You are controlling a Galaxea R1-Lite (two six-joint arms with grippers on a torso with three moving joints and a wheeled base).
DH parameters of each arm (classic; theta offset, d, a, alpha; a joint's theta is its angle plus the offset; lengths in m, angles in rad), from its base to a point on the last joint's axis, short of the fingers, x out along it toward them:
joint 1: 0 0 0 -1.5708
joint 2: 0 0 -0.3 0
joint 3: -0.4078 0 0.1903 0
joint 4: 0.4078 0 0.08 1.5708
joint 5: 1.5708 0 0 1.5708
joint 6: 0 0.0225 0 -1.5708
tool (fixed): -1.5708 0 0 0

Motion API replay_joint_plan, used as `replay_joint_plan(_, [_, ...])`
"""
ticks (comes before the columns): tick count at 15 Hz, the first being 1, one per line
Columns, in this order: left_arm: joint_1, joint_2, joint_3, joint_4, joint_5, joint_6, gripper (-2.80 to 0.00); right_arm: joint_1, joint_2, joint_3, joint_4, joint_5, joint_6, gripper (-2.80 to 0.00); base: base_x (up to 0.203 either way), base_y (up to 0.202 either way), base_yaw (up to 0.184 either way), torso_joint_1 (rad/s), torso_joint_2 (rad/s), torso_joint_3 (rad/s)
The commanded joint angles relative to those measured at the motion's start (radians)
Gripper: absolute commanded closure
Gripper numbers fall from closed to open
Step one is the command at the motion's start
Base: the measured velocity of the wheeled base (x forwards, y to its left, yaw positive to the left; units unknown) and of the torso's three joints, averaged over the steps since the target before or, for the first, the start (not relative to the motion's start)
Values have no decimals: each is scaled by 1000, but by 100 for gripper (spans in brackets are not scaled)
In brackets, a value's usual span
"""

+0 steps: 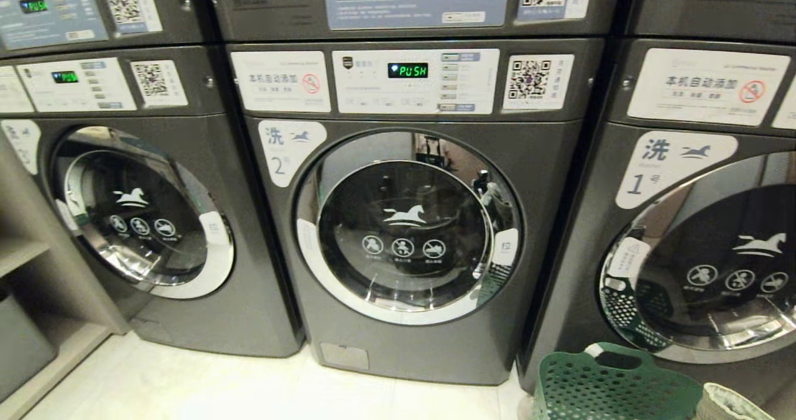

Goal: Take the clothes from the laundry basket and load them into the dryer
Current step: Put the clothes in the dryer

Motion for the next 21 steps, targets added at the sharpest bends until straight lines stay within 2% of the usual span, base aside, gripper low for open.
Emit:
replay_joint_plan(1, [0,0,0,0,0,0,0,0,0,0,0,-1,-1,0,2,-9,173,4,-3,4])
replay_joint_plan(11, [0,0,0,0,0,0,0,0,0,0,2,-1,8,0,4,-8,163,1,3,2])
replay_joint_plan(17, [0,0,1,2,-1,8,0,0,0,0,2,-1,8,0,0,0,0,0,0,0])
replay_joint_plan(21, [0,0,2,2,-1,8,0,0,0,0,1,2,8,0,180,0,-1,3,1,3])
